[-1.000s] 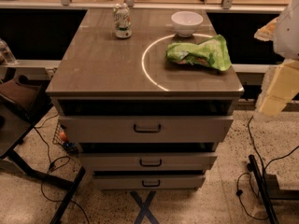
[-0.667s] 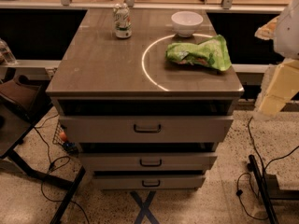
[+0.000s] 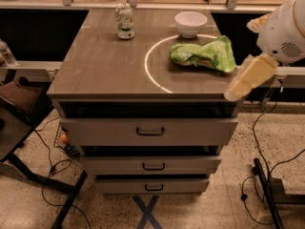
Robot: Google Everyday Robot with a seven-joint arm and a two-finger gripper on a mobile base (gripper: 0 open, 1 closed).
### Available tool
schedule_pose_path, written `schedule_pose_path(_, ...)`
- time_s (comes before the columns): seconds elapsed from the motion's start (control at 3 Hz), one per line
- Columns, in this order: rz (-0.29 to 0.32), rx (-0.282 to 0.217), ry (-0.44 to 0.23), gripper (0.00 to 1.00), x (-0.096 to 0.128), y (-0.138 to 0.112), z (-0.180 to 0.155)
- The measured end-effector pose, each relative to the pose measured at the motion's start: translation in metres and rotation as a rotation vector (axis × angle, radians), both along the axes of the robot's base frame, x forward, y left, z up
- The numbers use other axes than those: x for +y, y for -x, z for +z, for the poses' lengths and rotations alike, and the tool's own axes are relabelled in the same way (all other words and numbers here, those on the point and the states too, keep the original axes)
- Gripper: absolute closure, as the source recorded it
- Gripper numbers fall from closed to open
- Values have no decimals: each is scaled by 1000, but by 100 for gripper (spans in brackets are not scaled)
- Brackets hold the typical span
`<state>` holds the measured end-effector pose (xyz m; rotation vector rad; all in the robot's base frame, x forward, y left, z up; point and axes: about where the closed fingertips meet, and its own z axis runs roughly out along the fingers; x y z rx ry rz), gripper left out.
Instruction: Place green rice chip bag into white bowl
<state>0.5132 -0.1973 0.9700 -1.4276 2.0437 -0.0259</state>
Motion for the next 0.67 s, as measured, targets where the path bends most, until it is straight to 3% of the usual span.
schedule_pose_path(0.33, 12, -120, -160, 0, 13, -45, 1)
schedule_pose_path(0.67, -13, -197, -193, 0, 15, -63, 14)
